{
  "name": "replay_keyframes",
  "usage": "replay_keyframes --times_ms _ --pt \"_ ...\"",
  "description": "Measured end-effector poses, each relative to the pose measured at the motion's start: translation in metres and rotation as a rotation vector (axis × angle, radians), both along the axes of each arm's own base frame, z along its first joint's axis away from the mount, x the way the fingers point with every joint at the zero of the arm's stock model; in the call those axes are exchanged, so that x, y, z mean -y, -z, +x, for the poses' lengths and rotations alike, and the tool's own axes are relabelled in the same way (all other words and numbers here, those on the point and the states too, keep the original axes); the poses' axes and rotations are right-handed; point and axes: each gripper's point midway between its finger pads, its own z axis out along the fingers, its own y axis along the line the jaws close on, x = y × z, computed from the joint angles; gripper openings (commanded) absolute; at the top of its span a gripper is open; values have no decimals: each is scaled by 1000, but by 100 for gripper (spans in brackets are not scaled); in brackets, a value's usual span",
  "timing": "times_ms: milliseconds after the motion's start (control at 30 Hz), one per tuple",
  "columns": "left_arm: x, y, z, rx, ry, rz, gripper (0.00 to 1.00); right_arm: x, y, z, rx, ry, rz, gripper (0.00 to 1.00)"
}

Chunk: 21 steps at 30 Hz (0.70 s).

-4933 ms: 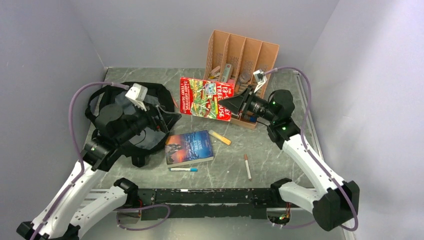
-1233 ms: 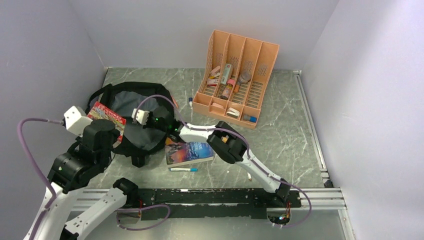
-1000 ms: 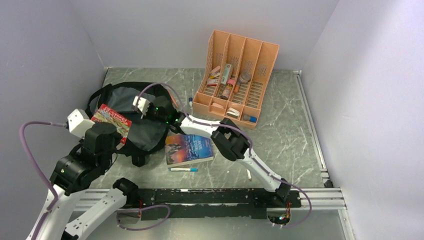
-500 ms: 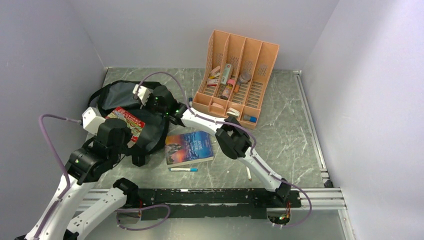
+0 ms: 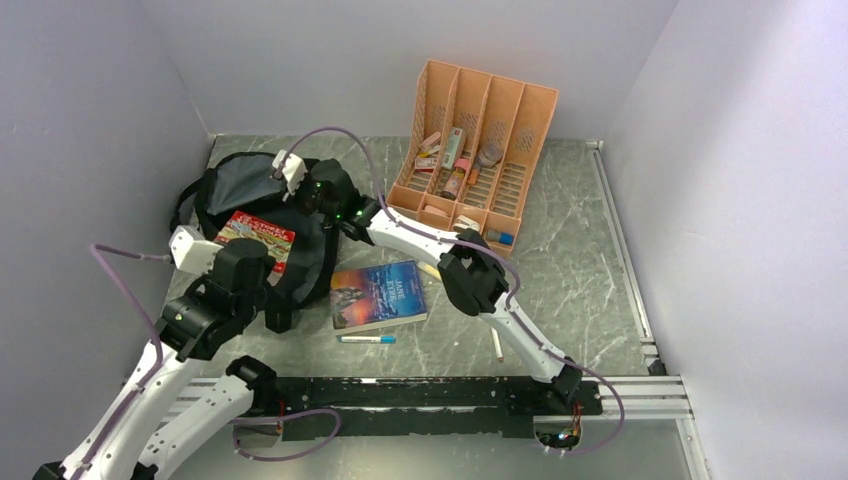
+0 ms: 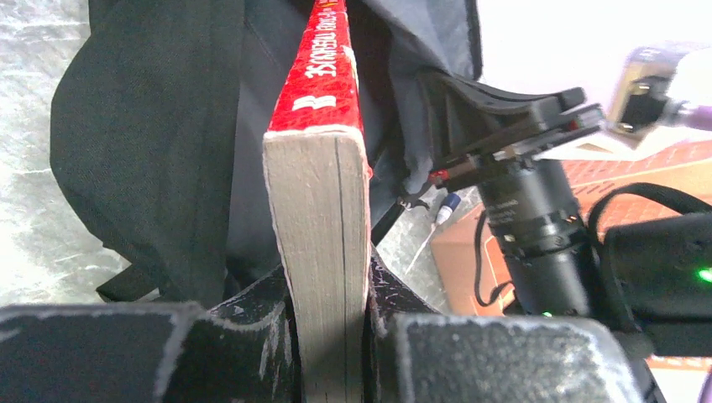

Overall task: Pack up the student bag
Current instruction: Place the book in the student bag.

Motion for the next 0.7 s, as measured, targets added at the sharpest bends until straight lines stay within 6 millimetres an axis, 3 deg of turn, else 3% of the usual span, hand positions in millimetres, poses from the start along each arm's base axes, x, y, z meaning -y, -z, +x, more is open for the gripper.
replay_keyframes --times_ms 400,700 --pt "8 16 34 142 -66 -64 5 8 -47 -7 -2 6 69 0" --pt "18 31 67 204 -75 -44 5 14 -49 -7 -4 27 65 0"
